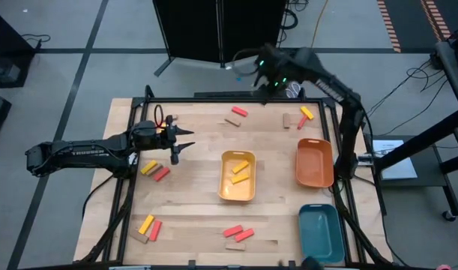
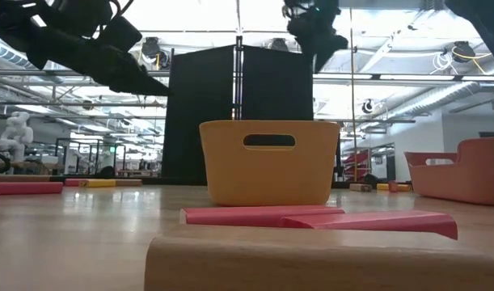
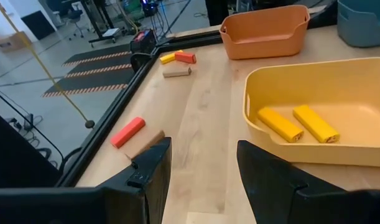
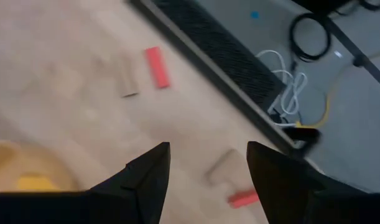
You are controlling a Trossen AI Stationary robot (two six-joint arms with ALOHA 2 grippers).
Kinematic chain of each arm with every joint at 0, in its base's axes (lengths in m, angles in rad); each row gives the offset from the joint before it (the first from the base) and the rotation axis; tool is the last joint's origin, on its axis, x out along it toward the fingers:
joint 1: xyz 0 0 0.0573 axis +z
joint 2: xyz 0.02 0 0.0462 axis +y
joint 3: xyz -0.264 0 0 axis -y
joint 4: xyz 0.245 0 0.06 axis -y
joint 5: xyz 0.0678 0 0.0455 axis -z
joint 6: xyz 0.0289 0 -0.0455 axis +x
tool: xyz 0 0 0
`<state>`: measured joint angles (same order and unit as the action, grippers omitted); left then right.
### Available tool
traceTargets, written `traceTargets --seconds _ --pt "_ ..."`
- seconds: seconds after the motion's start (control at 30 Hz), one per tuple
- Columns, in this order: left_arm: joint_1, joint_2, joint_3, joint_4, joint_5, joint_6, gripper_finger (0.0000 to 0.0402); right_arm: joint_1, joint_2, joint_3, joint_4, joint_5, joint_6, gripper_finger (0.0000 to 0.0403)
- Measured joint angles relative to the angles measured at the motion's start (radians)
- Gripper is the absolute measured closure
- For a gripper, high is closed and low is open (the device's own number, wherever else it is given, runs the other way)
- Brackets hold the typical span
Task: Sort blocks
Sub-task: Put the yellow wooden block into the yellow bin
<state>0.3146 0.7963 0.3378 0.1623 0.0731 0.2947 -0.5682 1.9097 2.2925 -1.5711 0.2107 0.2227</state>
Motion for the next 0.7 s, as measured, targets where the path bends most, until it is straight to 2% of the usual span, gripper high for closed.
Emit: traceTargets --seconds 0.2,0.3,0.43,0.57,0.7 --pt "0.000 0.000 0.000 -0.058 -0.007 0.036 0.0221 -0.174 -0.005 -0.003 0.001 0.003 -0.033 0.0197" --pt "0.000 0.000 0.000 -0.085 -0.036 0.056 0.0221 -0.235 -0.009 -0.064 0.001 0.062 -0.036 0.0197" --pt "0.000 -0.006 0.000 -0.101 -0.060 0.059 0.0221 -0.306 -0.040 -0.283 0.003 0.158 -0.024 0.0197" --pt "0.000 -0.014 0.000 -0.103 -0.060 0.060 0.0221 -0.368 -0.059 -0.557 -0.001 0.090 -0.033 0.0197" --pt "0.000 -0.014 0.000 -0.092 -0.060 0.090 0.0221 -0.407 -0.059 -0.784 0.090 0.041 -0.097 0.0197"
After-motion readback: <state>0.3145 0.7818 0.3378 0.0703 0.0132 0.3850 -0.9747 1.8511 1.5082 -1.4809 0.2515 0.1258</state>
